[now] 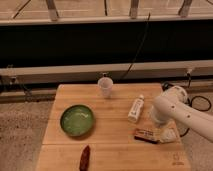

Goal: Place the eraser on the white sponge

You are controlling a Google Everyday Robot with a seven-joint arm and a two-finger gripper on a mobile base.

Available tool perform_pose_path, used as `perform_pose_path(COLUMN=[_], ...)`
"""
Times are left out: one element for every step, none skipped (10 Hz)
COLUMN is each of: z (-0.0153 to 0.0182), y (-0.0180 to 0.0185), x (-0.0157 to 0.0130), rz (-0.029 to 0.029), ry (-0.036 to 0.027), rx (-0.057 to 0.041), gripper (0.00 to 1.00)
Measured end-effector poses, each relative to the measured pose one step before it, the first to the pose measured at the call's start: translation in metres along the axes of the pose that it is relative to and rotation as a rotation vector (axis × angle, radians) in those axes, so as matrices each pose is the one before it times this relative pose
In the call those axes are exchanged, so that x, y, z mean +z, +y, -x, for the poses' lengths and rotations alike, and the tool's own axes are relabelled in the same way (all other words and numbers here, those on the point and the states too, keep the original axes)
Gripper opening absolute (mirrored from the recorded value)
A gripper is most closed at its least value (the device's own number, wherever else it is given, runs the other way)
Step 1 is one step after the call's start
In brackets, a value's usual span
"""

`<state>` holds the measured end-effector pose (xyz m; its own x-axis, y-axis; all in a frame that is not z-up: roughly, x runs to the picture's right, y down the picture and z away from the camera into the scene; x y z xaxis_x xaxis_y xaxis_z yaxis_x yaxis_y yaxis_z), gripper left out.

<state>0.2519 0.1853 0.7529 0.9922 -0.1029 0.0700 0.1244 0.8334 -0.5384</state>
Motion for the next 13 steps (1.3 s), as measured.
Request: perform_pose_path(z=[0.0015, 0.00063, 0.0004, -0.00002, 0.0013, -0.00049, 0.00043, 0.0001, -0.00061, 0.00196, 0.00093, -0.0009, 0.00029], y=[0.00197, 0.00097, 0.00062, 0.00158, 0.0012, 0.00076, 0.00173, 0.00084, 0.00037, 0.00024, -0.00005, 0.00114, -0.00082], x=[0.00477, 0.00302, 0.00316, 0.00479, 0.00534, 0.00373, 0.0086, 0.00308, -0.00013, 0.00213, 0.00232, 0.00402, 0.00394], rz=[0.00133, 0.00112, 0.00039, 0.00135, 0.00066, -0.00102, -0.00003, -0.00011, -0.00182, -0.00104, -0.00106, 0.00121, -0.00221], ry=[-0.00465, -0.0018, -0.00279, -0.00277, -0.00614, -0.00184, -0.00515, -0.00257, 0.00111, -0.00348, -0.00313, -0.00014, -0.00092], rx=[-0.0129, -0.00654, -0.00801, -0.00905, -0.01054, -0.00552, -0.00966, -0.0089, -0.00606, -0.00809, -0.00065, 0.00187, -0.00279], gripper=[0.8, 0.8, 0.8, 0.8, 0.8, 0.8, 0.8, 0.8, 0.8, 0.8, 0.8, 0.8, 0.8])
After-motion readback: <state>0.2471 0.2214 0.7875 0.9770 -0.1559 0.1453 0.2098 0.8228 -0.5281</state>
